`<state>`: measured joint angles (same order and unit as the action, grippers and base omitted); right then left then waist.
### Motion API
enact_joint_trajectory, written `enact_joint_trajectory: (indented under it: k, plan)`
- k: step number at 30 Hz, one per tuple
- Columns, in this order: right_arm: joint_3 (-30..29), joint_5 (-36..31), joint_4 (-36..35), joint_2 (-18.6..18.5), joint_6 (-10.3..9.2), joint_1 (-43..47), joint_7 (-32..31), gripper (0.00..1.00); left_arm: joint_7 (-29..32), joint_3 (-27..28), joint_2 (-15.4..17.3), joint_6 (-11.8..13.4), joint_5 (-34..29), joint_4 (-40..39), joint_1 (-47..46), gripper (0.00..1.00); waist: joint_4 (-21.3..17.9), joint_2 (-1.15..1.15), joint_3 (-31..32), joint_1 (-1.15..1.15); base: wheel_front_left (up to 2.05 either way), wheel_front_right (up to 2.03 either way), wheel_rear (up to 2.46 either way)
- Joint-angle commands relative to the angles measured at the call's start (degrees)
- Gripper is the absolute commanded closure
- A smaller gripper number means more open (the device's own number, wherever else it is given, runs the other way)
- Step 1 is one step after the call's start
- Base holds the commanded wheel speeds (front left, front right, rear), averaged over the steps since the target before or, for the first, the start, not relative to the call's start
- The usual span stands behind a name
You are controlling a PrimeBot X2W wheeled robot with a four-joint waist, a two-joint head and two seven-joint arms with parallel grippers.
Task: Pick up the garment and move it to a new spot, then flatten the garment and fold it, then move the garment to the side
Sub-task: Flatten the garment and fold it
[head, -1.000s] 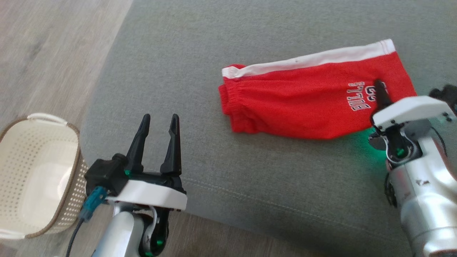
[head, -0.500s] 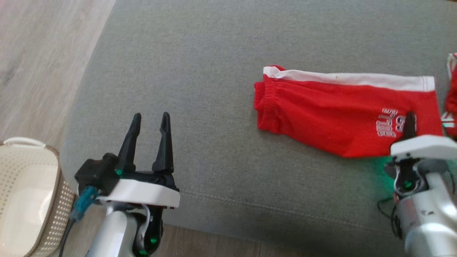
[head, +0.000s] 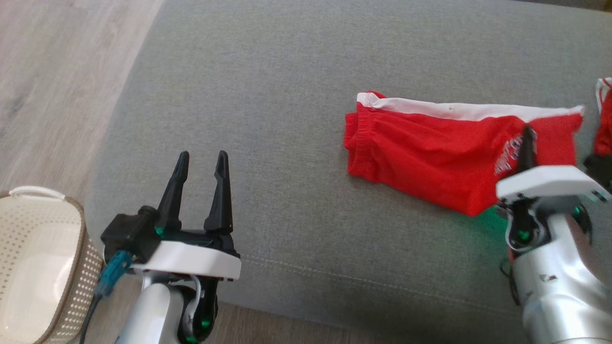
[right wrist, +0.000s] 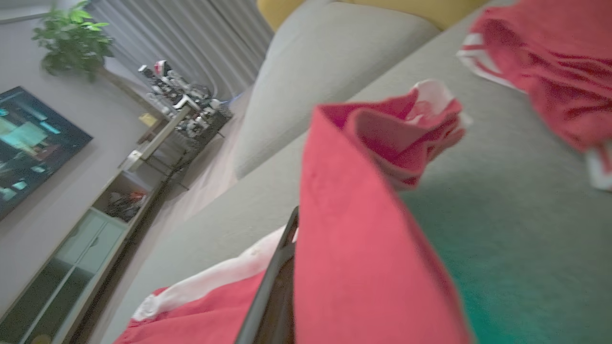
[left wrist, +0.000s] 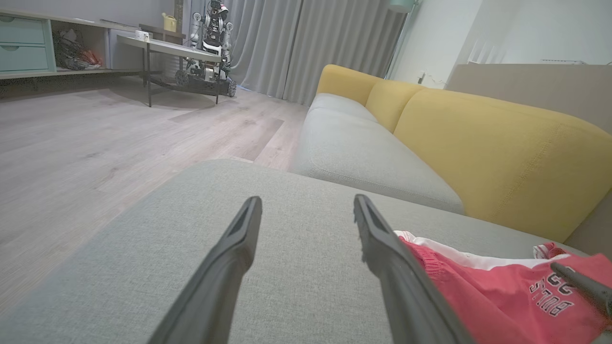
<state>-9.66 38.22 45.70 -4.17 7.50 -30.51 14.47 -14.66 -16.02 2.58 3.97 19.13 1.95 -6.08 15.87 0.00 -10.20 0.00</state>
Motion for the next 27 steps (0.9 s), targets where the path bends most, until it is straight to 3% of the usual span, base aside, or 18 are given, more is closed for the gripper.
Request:
enact_joint_trajectory:
  k: [1,13,25,26,27]
  plan:
    - [2.47,-0.36,-2.78,0.89,-0.01,-2.09,0.49,1.00,-0.34,1.87,0.30,-0.12,-0.56,-1.90,-0.81,0.00,0.39,0.00,0.24,0.00,0.00,0.00,0.00]
    - [21.64,10.25,-12.55,1.28,-0.01,1.53,0.51,1.00,-0.34,1.93,0.30,0.10,-0.49,-1.09,0.52,0.00,2.98,0.00,1.17,0.00,0.00,0.00,0.00]
    - [27.86,9.91,-9.32,1.29,-0.01,0.88,0.52,1.00,-0.34,0.85,0.30,0.64,0.18,-0.71,1.03,0.00,6.39,0.00,1.34,0.00,0.00,0.00,0.00]
    - [27.90,8.97,-8.77,1.29,-0.01,0.60,0.52,0.35,-0.34,0.76,0.30,0.68,0.29,-0.66,1.08,0.00,6.67,0.00,1.30,0.00,0.00,0.00,0.00]
    - [27.82,8.06,-8.46,1.29,-0.01,0.38,0.52,0.00,-0.34,0.66,0.30,0.72,0.41,-0.62,1.12,0.00,6.98,0.00,1.24,0.00,0.00,0.00,0.00]
